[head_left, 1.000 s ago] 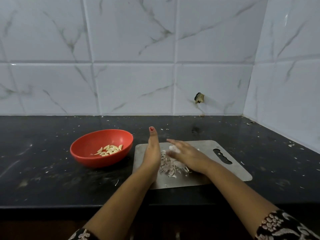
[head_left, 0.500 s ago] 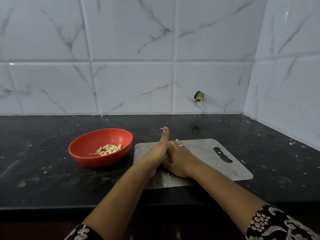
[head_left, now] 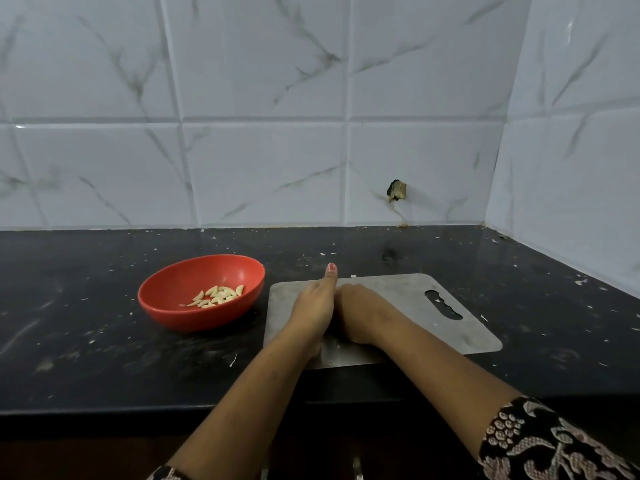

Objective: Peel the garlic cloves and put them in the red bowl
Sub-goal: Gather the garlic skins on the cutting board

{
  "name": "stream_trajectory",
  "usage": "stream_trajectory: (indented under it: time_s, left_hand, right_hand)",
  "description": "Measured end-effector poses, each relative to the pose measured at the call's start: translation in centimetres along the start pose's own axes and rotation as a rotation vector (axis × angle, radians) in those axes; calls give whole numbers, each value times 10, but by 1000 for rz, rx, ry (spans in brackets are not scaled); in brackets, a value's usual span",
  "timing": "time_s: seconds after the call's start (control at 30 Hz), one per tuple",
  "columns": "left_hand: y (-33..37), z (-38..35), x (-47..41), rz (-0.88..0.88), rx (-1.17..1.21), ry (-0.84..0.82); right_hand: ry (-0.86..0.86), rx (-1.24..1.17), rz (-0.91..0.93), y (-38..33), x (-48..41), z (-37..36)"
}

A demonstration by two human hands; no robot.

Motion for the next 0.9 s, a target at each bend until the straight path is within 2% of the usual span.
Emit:
stream_trajectory:
  time_s: [0.13, 0.17, 0.23, 0.33, 0.4, 0.47, 0.57, 0.7, 0.9]
  left_hand:
    - [1, 11, -4, -76, 34, 95]
    - [1, 12, -5, -92, 74, 109]
    - [0, 15, -5, -118, 177, 136]
    - [1, 17, -1, -179, 291, 171]
    - [4, 15, 7, -204, 365, 166]
    - [9, 16, 17, -234, 477, 158]
    - [17, 36, 39, -323, 599, 231]
    - [19, 93, 91, -425, 589, 390]
    - [-44, 208, 197, -505, 603, 652]
  right_hand:
    - [177, -191, -71, 20, -1, 16]
    - [267, -353, -128, 33, 4, 22]
    - [465, -863, -245, 60, 18, 22]
    - [597, -1556, -353, 68, 25, 2]
    - [635, -1873, -333, 51, 21, -1]
    - [658, -2078, -279, 28, 16, 3]
    - [618, -2240, -156, -19, 14, 14]
    - [514, -2202, -61, -92, 14, 29]
    - [123, -2164, 142, -266, -1, 3]
Point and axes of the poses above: each hand's wrist, its own x-axis away from the middle knuckle, its own z-axis out of the back of the hand, y = z × x, the point moved 9 cm from there along -x, towards the middle knuckle, and after that the axes turned 11 degrees about -y, right-handed, at the moved point
